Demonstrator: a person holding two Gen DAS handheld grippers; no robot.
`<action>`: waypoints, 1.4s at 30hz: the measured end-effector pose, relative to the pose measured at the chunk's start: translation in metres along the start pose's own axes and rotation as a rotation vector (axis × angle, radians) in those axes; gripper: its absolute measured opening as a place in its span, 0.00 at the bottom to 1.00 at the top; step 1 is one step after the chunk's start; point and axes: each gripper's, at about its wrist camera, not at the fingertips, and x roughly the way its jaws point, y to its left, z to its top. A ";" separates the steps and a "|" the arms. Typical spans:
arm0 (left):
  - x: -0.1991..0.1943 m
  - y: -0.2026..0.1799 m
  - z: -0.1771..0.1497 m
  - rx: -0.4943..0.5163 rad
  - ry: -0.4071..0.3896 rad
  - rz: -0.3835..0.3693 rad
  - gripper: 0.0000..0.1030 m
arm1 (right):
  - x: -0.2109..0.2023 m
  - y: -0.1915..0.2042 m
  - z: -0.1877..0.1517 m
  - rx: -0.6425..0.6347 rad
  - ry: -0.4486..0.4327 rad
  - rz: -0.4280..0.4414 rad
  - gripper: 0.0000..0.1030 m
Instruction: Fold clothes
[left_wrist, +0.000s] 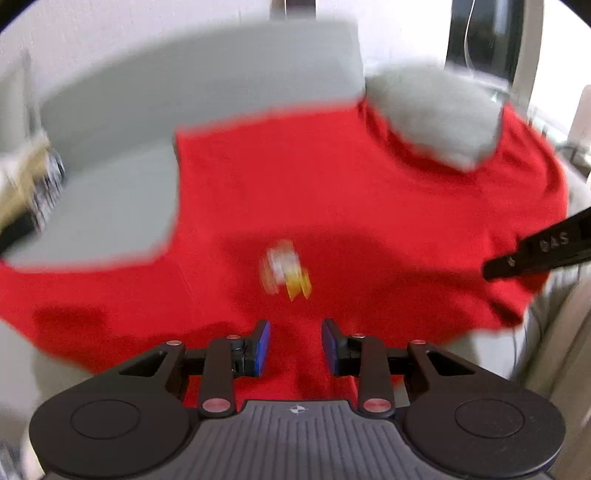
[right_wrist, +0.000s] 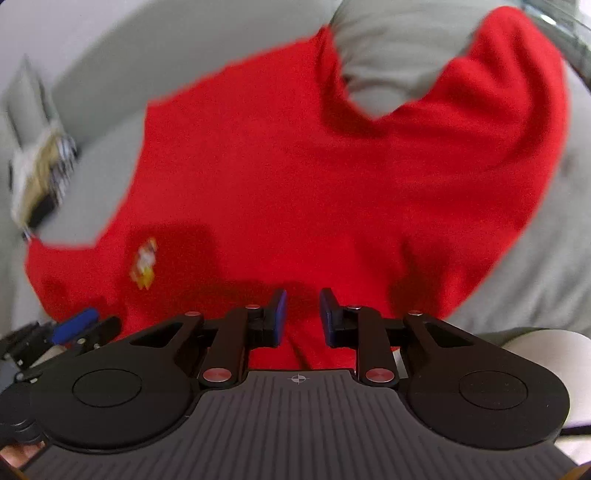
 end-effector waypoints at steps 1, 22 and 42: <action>0.002 -0.002 -0.005 0.002 0.003 0.009 0.25 | 0.008 0.004 -0.004 -0.022 0.027 -0.028 0.28; -0.097 0.016 0.066 -0.048 -0.141 -0.104 0.51 | -0.189 -0.129 0.042 0.394 -0.444 0.027 0.64; 0.042 -0.057 0.079 -0.095 0.151 -0.152 0.51 | 0.031 -0.404 0.183 1.073 -0.491 0.317 0.50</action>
